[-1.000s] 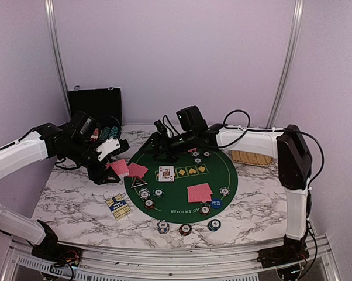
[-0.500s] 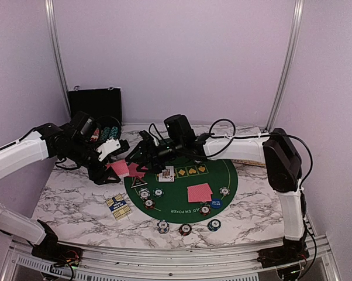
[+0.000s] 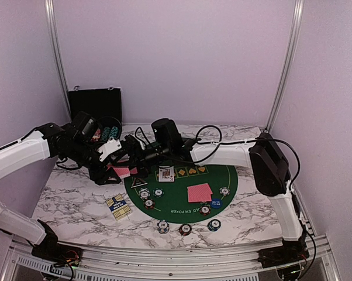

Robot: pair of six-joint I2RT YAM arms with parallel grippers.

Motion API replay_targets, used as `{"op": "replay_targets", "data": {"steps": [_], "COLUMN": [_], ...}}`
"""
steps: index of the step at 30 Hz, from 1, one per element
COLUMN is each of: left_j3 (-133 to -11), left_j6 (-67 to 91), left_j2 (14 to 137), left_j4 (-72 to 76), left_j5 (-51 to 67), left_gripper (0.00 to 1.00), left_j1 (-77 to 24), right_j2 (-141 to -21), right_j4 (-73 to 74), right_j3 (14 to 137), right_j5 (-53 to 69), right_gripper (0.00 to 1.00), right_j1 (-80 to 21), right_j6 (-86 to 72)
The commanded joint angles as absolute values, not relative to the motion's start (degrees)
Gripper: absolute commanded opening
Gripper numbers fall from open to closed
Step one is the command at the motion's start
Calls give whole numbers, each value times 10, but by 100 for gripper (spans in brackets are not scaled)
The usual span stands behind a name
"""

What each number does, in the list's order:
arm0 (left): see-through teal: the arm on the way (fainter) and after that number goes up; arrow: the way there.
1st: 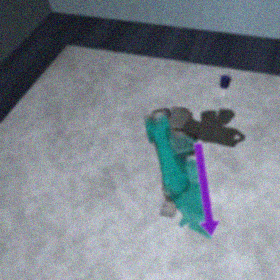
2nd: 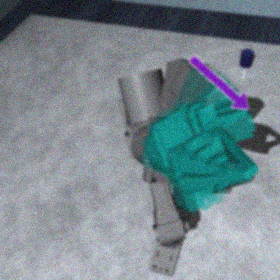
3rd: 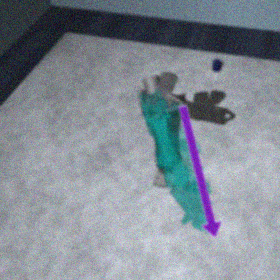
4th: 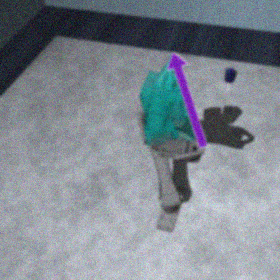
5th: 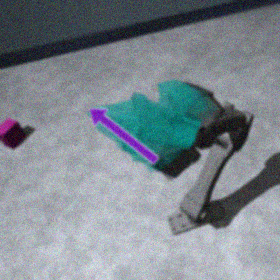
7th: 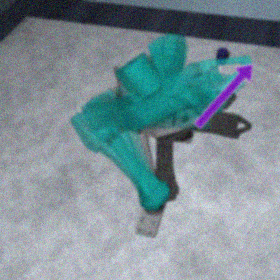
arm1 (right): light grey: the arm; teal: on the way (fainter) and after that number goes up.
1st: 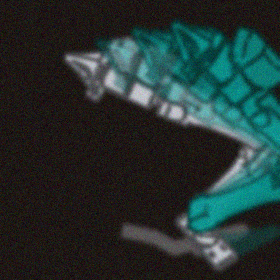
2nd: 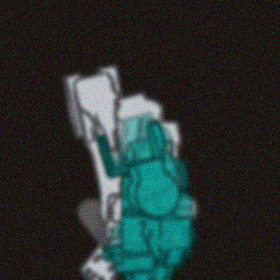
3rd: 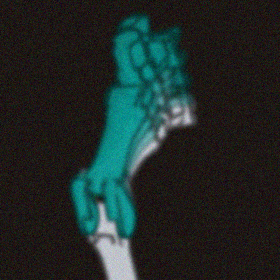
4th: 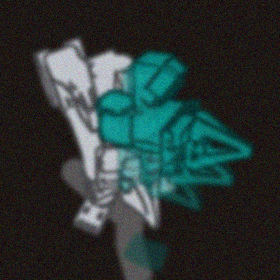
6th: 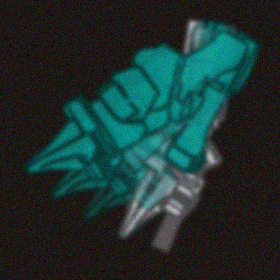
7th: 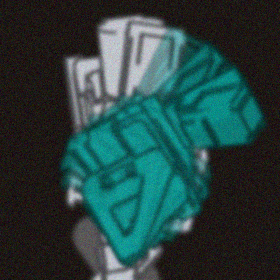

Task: Distribute texas hold em gaming equipment

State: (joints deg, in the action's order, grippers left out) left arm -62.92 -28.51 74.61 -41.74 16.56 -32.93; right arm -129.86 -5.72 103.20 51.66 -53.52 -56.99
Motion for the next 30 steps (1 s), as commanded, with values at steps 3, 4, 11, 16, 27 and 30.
{"op": "replay_targets", "data": {"steps": [3,4,11,16,27,30], "left_j3": [-650,-650,-650,-648,-646,-646], "left_j6": [-285,-285,-287,-287,-287,-286], "left_j2": [748,747,746,742,736,736], "left_j4": [-412,-412,-411,-411,-411,-411], "left_j5": [181,182,183,182,181,181], "left_gripper": [0,0,0,0,0,0], "left_j1": [-327,-327,-327,-327,-327,-327], "right_j2": [-1331,-1334,-1348,-1344,-1303,-1295], "right_j4": [-89,-93,-106,-85,-71,-67], "right_j3": [1069,1070,1072,1065,1014,1006], "right_j5": [536,537,546,541,527,528], "right_gripper": [83,82,79,77,66,58], "right_j1": [-542,-542,-542,-539,-514,-510], "right_j6": [-599,-603,-623,-610,-590,-587]}}
